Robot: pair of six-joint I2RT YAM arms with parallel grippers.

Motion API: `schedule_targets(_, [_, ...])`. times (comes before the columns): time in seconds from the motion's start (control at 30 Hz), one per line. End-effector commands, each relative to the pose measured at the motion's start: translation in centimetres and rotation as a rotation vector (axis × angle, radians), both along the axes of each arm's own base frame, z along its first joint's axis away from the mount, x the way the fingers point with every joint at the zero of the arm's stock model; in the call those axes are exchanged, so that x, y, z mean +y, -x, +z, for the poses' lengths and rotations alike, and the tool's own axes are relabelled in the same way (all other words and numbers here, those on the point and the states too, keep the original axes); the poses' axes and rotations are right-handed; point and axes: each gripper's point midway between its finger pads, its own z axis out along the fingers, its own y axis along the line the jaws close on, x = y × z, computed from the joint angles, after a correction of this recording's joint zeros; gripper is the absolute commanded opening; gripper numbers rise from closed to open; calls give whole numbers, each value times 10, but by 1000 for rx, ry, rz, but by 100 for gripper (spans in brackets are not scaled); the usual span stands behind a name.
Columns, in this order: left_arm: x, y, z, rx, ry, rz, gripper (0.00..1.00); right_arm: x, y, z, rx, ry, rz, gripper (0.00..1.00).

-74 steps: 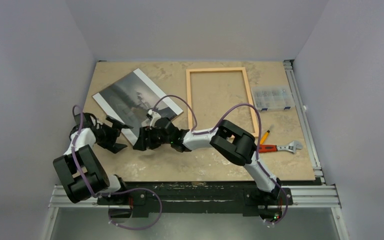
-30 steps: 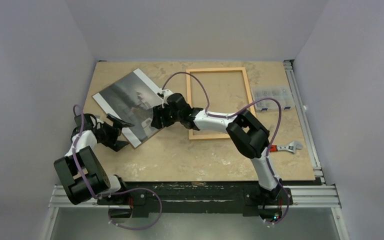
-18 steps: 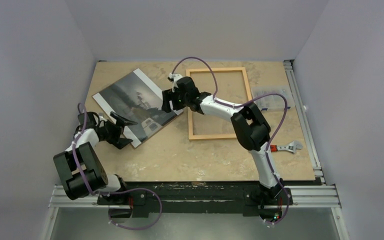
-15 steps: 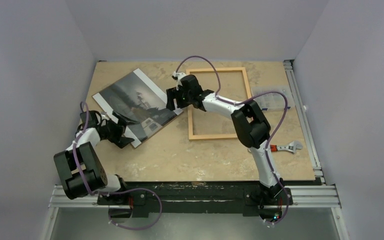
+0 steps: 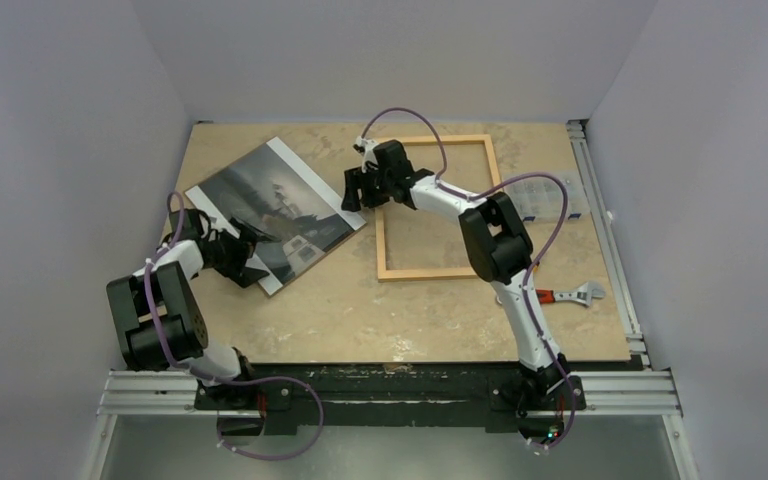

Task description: Take the photo out of the frame

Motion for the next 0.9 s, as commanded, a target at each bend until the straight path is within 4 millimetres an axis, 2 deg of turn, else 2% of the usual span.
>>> schedule_targets(0.0, [7, -8, -3, 4, -26, 27, 89, 2, 1, 10, 5, -23, 33, 64])
schedule_targets(0.17, [12, -4, 6, -6, -85, 20, 89, -9, -7, 20, -35, 54, 12, 67])
schedule_targets(0.27, [19, 1, 14, -25, -131, 29, 89, -4, -1, 39, -65, 43, 26, 69])
schedule_targets(0.4, [21, 7, 16, -32, -119, 39, 90, -1, -4, 49, -101, 32, 38, 76])
schedule_targets(0.6, [15, 8, 14, -27, -83, 27, 91, 8, -17, 34, -83, 71, 78, 78])
schedule_targets(0.87, [19, 15, 21, -42, -140, 26, 91, 11, -26, 12, -77, 93, 66, 79])
